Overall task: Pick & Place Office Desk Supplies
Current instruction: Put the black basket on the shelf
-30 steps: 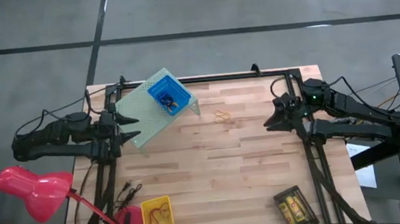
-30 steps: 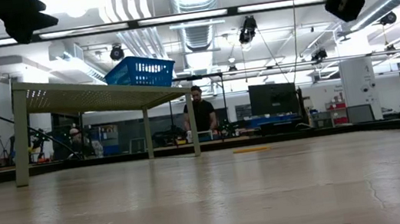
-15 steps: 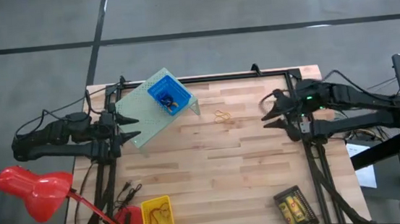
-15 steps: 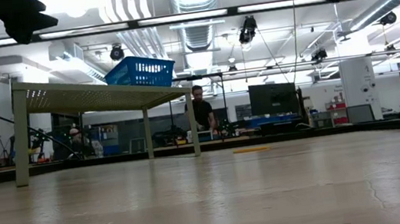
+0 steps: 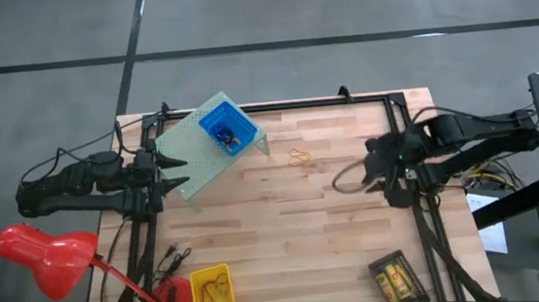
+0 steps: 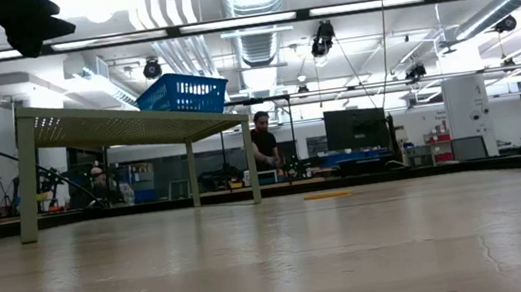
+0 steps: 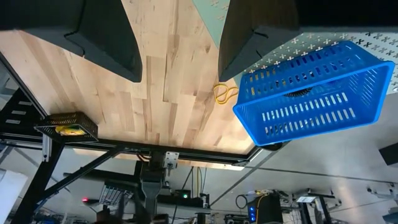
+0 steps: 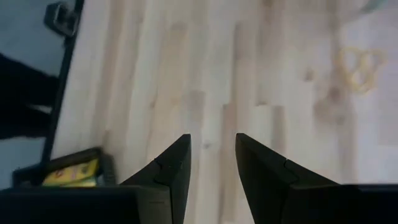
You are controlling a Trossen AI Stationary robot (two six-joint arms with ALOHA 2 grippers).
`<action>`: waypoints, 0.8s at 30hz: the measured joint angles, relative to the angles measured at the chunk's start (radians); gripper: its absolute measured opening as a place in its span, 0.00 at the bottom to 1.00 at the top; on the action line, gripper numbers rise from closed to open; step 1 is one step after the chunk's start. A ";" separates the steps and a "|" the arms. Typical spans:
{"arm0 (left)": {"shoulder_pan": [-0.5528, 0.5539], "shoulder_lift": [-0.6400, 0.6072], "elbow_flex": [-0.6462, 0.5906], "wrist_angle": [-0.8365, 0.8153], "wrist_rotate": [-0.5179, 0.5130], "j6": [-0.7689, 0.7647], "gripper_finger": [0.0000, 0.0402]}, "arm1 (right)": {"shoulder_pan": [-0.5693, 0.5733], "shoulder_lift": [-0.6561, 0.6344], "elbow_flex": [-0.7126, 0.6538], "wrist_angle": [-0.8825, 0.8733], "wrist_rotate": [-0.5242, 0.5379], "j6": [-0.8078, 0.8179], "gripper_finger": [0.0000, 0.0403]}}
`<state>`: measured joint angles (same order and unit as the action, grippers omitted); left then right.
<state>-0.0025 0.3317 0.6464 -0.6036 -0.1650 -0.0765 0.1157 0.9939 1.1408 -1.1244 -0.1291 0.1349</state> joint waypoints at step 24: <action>0.000 0.000 0.000 0.000 0.000 0.000 0.54 | 0.722 0.161 -0.227 0.187 0.159 0.561 0.31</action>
<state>-0.0025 0.3317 0.6464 -0.6037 -0.1646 -0.0769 0.8379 1.1550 0.9138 -0.9376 0.0296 0.6957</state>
